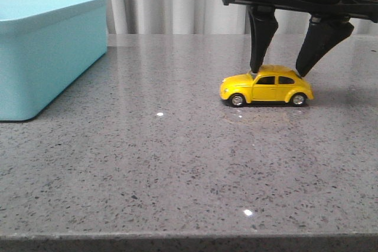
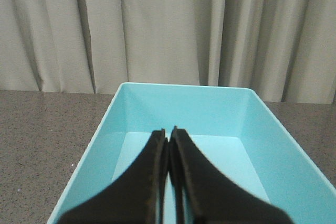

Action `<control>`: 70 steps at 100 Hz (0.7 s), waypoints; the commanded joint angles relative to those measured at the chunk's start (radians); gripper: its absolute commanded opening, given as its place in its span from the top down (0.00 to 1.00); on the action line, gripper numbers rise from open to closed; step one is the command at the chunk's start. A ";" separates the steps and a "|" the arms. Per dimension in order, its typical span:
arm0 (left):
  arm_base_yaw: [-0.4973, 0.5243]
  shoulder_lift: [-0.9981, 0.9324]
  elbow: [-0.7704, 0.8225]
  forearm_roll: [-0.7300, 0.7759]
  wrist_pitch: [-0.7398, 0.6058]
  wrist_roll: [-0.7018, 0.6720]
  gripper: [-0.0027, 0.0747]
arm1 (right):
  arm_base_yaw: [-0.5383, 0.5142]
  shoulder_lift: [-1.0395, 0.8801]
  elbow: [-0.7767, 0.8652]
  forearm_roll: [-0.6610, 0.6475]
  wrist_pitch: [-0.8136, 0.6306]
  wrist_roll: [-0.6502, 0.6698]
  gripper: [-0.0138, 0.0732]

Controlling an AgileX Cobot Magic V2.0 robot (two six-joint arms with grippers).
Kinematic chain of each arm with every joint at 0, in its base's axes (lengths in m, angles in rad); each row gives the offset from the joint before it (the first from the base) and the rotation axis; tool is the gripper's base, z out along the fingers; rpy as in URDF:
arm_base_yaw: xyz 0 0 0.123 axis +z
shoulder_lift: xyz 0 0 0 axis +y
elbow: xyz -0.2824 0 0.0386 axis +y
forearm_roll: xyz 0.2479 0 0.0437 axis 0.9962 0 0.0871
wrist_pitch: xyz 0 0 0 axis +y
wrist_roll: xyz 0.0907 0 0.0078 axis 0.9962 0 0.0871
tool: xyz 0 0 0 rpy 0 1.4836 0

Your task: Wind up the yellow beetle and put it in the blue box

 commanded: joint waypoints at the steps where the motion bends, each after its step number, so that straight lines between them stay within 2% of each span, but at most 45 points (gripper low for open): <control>1: 0.004 0.011 -0.037 -0.004 -0.082 -0.007 0.99 | 0.003 -0.032 -0.032 -0.009 -0.010 0.004 0.33; 30: 0.004 0.011 -0.037 -0.004 -0.082 -0.007 0.99 | 0.003 -0.031 -0.032 -0.020 -0.005 0.004 0.33; 70: 0.004 0.011 -0.037 -0.004 -0.082 -0.007 0.99 | -0.001 -0.031 -0.032 -0.218 0.129 0.047 0.33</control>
